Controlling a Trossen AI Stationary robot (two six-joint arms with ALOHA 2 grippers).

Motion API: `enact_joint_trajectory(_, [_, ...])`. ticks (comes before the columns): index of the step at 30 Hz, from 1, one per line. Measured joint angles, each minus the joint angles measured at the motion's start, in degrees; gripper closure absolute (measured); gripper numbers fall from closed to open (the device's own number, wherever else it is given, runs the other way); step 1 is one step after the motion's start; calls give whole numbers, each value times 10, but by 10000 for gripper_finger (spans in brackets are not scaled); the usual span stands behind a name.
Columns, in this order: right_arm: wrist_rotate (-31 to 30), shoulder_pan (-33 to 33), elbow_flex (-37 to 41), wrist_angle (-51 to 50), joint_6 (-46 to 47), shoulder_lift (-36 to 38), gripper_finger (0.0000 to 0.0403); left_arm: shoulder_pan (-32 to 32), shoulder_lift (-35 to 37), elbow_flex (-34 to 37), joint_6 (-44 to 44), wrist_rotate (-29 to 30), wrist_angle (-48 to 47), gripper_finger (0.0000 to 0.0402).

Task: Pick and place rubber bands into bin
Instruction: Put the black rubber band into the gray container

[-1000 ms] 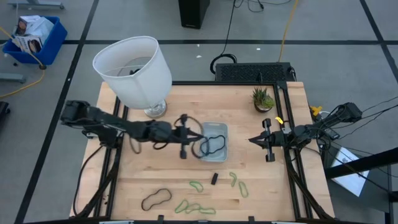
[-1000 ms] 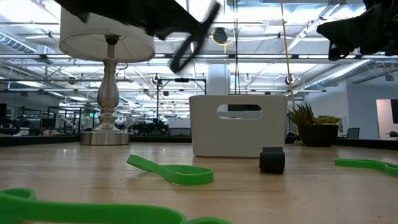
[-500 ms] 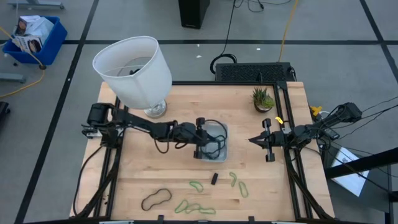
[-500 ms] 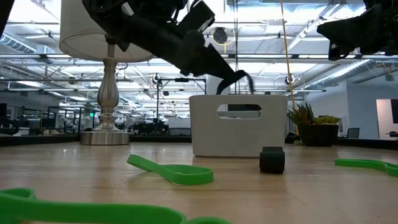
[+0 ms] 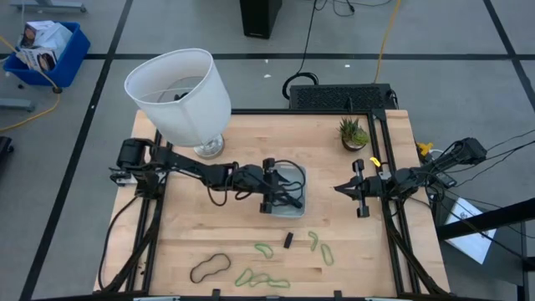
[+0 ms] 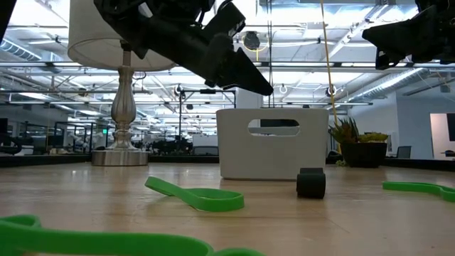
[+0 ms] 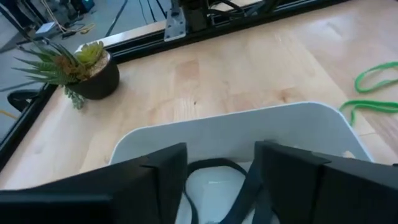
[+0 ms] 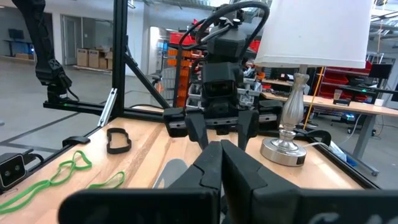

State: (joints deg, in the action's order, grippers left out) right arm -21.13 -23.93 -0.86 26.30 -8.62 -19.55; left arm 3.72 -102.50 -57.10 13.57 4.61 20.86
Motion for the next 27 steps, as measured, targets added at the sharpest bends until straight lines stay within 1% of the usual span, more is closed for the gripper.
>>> enact_joint_trajectory(2, [0,0,0,0,0,0,403,10,18,0,13,13,-11,190])
enact_joint_trajectory(4, [0,0,0,0,0,0,403,29,50,0,24,42,-39,189])
enact_joint_trajectory(6, [0,0,0,0,0,0,403,54,84,-6,24,98,-97,196])
enact_joint_trajectory(8, [0,0,0,-1,0,0,403,84,122,-13,25,170,-177,213])
enact_joint_trajectory(10, [0,0,0,-1,4,0,403,118,165,-18,24,235,-240,240])
enact_joint_trajectory(12, [0,0,0,-2,4,0,403,152,209,-16,22,282,-277,277])
enact_joint_trajectory(14, [-2,0,0,-2,-3,0,403,180,257,-3,16,306,-303,320])
enact_joint_trajectory(15, [-13,0,0,0,-14,0,403,189,281,7,10,309,-306,344])
enact_joint_trajectory(16, [-26,0,0,0,-25,0,403,194,306,21,1,309,-301,368])
enact_joint_trajectory(17, [-40,0,0,1,-27,0,403,194,333,39,-10,304,-288,384])
enact_joint_trajectory(18, [-55,0,0,1,-25,0,403,191,359,61,-23,292,-266,391])
enact_joint_trajectory(20, [-77,0,0,3,-14,0,403,180,400,117,-36,260,-195,391])
enact_joint_trajectory(24, [-88,0,0,8,7,0,403,162,449,259,-26,168,-7,397])
enact_joint_trajectory(26, [-89,0,0,9,14,0,403,161,469,317,-27,156,78,397])
enact_joint_trajectory(27, [-89,0,0,8,19,0,403,161,480,341,-32,157,100,398])
